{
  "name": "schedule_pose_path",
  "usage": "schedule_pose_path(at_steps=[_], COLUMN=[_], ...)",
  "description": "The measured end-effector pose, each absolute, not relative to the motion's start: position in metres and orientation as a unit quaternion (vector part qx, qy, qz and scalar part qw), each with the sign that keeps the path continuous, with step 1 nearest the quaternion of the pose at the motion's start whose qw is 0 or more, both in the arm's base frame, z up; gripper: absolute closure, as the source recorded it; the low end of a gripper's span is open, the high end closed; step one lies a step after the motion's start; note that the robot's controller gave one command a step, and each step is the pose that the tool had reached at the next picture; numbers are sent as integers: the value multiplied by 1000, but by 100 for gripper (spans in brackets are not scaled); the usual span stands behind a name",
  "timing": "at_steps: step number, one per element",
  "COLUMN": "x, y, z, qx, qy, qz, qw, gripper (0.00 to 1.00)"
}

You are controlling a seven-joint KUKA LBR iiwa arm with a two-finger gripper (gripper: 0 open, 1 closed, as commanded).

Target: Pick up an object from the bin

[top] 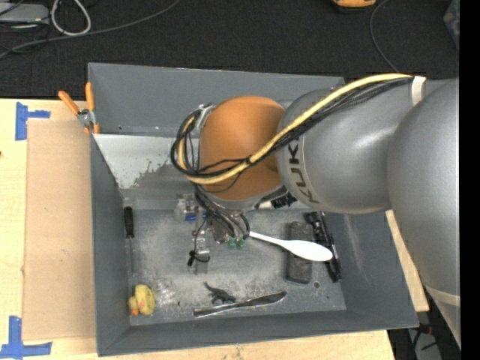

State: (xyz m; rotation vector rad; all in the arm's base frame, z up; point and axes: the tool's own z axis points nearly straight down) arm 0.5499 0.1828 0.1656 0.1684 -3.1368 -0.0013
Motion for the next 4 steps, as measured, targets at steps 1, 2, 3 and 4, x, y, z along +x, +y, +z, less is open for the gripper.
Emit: schedule_pose_path(at_steps=[1, 2, 3, 4], x=[615, 632, 616, 619], y=[119, 105, 21, 16], z=[159, 152, 70, 70], qx=[64, 126, 45, 97], qy=[-998, -992, -999, -995], qz=[-2, -2, -1, -5], qw=[-5, 1, -5, -7], gripper=[0, 0, 0, 100])
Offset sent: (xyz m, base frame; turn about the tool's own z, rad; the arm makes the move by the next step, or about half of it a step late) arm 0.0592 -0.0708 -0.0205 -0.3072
